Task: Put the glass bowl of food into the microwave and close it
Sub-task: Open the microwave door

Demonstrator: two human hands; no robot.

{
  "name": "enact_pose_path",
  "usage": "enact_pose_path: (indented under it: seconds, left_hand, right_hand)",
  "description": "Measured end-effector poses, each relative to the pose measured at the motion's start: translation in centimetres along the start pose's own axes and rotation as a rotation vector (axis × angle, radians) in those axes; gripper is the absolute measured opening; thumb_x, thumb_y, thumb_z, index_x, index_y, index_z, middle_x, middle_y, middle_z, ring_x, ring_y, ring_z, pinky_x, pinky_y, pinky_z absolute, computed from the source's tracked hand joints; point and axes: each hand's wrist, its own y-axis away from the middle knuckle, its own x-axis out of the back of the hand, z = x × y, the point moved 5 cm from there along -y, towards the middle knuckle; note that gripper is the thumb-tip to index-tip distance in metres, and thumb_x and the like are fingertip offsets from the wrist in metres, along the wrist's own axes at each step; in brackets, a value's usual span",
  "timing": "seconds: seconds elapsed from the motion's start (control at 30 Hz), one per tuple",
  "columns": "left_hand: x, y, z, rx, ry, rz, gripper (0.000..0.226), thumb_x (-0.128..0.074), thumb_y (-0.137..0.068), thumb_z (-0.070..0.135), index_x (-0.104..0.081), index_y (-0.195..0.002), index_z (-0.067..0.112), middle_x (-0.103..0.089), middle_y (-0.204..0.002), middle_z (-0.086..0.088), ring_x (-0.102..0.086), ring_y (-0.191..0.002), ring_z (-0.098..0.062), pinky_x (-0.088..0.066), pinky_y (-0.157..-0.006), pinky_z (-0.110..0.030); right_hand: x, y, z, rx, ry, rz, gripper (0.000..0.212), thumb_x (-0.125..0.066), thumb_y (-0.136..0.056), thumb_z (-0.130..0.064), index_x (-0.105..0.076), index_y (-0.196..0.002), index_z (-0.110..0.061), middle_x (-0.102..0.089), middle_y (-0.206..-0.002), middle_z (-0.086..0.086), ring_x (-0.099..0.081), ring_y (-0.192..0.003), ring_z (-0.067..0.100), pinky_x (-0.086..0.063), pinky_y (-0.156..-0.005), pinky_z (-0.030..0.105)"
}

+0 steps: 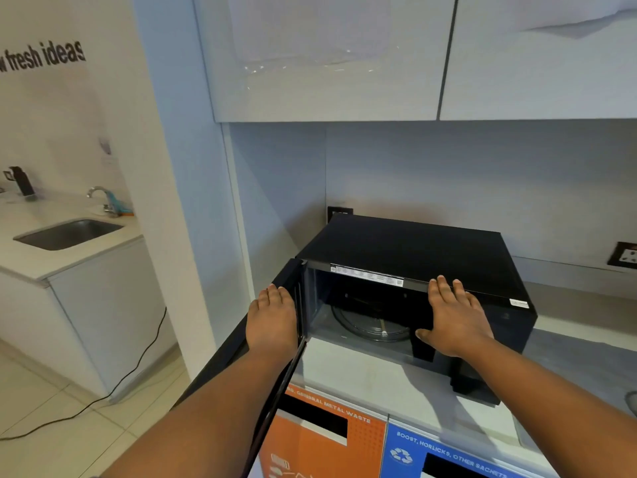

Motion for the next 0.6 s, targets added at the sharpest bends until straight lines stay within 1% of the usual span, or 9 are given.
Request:
enact_pose_path:
  seconds: [0.23, 0.33, 0.43, 0.6]
  left_hand:
    - [-0.8, -0.5, -2.2, -0.083, -0.011, 0.092, 0.083, -0.058, -0.094, 0.008, -0.009, -0.161, 0.006, -0.014, -0.170, -0.015, -0.014, -0.157, -0.031, -0.016, -0.127, -0.042]
    - [-1.1, -0.6, -3.2, -0.120, -0.029, 0.122, 0.081, -0.054, -0.095, 0.006, -0.007, -0.161, 0.006, -0.011, -0.171, -0.014, -0.010, -0.158, -0.029, -0.015, -0.127, -0.041]
    - [-1.5, -0.8, -3.6, -0.136, -0.013, 0.139, 0.080, -0.053, -0.096, 0.007, -0.008, -0.161, 0.007, -0.012, -0.171, -0.014, -0.011, -0.158, -0.028, -0.015, -0.127, -0.040]
    - [-1.8, -0.9, -3.6, -0.155, -0.021, 0.145, 0.081, -0.054, -0.096, 0.011, -0.007, -0.162, 0.007, -0.011, -0.171, -0.013, -0.013, -0.157, -0.028, -0.017, -0.127, -0.041]
  right_hand:
    - [-0.5, -0.4, -0.6, -0.019, 0.029, 0.011, 0.112, -0.067, -0.087, -0.056, 0.006, -0.160, -0.014, 0.009, -0.170, 0.011, 0.010, -0.155, 0.034, -0.005, -0.124, 0.048]
    - [-0.6, -0.3, -0.9, -0.015, 0.057, 0.030, 0.109, -0.068, -0.088, -0.049, 0.005, -0.159, -0.011, 0.007, -0.170, 0.013, 0.009, -0.156, 0.034, -0.008, -0.126, 0.049]
    - [-0.7, -0.4, -1.1, -0.006, 0.089, 0.037, 0.107, -0.068, -0.088, -0.044, 0.004, -0.159, -0.009, 0.005, -0.170, 0.015, 0.006, -0.156, 0.034, -0.011, -0.126, 0.048]
    - [-0.7, -0.4, -1.2, -0.013, 0.106, 0.017, 0.108, -0.069, -0.088, -0.042, 0.004, -0.159, -0.008, 0.005, -0.170, 0.016, 0.005, -0.156, 0.034, -0.011, -0.127, 0.048]
